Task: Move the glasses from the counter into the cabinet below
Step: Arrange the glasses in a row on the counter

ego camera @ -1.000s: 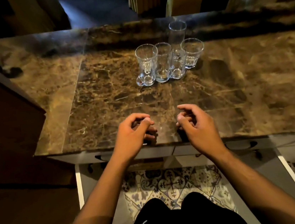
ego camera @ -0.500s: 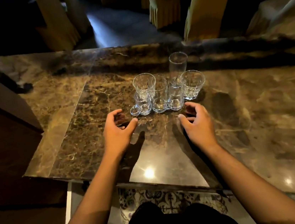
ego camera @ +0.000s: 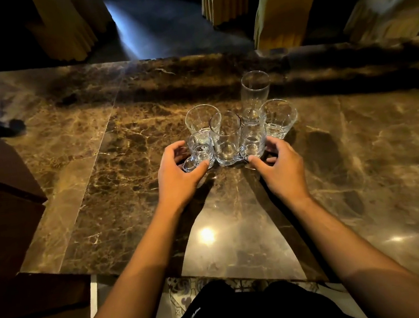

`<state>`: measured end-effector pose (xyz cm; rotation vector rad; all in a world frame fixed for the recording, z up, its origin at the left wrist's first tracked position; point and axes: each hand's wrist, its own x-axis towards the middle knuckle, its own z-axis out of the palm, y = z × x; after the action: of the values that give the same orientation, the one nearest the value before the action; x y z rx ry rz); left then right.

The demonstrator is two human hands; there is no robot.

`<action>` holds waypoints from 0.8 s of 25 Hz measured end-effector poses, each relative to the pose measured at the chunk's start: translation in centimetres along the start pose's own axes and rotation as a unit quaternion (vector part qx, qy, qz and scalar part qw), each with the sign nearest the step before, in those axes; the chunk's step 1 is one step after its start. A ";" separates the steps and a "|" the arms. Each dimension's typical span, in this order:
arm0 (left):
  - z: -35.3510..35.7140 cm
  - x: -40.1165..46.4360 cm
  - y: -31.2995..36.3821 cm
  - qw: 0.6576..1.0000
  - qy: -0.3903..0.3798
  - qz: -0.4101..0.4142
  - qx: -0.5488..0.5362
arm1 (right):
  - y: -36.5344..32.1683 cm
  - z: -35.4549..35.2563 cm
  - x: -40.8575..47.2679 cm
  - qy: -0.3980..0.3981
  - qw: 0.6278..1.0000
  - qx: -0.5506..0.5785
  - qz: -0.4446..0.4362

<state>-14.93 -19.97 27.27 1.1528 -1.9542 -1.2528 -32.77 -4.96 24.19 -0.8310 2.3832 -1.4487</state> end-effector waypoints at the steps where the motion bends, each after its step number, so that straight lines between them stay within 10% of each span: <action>1: 0.0 0.1 0.0 1.000 -0.003 0.004 -0.003 | -0.1 0.1 0.0 0.002 1.000 -0.006 -0.004; 20: 0.0 0.1 1.2 0.999 -0.020 0.037 0.016 | -0.9 0.5 -0.3 0.038 0.999 -0.016 0.005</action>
<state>-15.42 -19.83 28.39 1.0685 -2.0341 -1.2178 -31.95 -5.45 24.72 -0.7821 2.4696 -1.4673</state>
